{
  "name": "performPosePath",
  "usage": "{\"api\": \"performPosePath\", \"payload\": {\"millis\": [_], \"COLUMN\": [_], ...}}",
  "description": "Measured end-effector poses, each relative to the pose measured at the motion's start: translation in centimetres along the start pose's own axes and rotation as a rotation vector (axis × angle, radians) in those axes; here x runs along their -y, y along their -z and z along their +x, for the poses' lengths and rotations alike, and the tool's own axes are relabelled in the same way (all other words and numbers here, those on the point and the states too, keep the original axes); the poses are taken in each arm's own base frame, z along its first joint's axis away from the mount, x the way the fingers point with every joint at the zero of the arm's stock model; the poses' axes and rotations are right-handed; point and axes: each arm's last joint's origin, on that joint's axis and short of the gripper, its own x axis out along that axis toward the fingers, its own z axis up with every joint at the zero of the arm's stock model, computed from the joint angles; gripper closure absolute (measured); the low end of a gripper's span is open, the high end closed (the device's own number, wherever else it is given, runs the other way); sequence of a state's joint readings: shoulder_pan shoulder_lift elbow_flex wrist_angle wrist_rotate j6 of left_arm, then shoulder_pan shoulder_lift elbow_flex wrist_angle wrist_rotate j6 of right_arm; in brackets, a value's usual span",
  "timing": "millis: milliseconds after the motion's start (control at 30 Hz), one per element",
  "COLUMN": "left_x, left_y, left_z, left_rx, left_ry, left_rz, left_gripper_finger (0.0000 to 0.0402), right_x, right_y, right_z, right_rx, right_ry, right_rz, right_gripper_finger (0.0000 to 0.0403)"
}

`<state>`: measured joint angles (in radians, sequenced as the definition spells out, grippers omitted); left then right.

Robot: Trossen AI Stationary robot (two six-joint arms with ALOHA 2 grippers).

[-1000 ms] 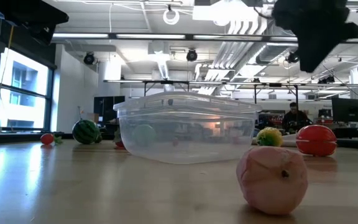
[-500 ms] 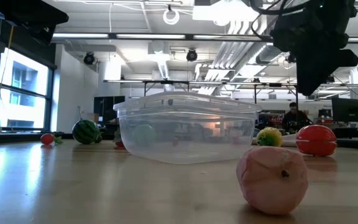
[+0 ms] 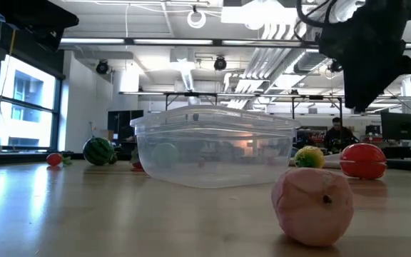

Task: Pick and placing Produce into tupperware
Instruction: Put the red tomato into the transparent container

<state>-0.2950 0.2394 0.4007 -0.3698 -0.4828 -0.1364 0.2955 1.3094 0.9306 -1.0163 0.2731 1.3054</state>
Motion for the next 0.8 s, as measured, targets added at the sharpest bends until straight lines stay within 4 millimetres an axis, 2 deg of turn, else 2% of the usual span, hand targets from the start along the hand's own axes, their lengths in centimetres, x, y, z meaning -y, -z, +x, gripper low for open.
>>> {"api": "performPosePath", "payload": {"millis": [100, 233, 533, 800], "left_x": [0.0, 0.0, 0.0, 0.0], "left_y": [0.0, 0.0, 0.0, 0.0], "left_z": [0.0, 0.0, 0.0, 0.0], "left_rx": [0.0, 0.0, 0.0, 0.0], "left_ry": [0.0, 0.0, 0.0, 0.0], "left_rz": [0.0, 0.0, 0.0, 0.0], "left_gripper_finger": [0.0394, 0.0394, 0.0394, 0.0394], "right_x": [0.1, 0.4, 0.5, 0.3], "right_y": [0.5, 1.4, 2.5, 2.7], "right_z": [0.3, 1.6, 3.4, 4.5], "right_rx": [0.018, 0.004, 0.011, 0.013], "right_ry": [0.01, -0.006, -0.067, -0.066], "right_rz": [0.084, 0.144, 0.18, 0.199], "right_gripper_finger": [0.0243, 0.0208, 0.0124, 0.0096]}}
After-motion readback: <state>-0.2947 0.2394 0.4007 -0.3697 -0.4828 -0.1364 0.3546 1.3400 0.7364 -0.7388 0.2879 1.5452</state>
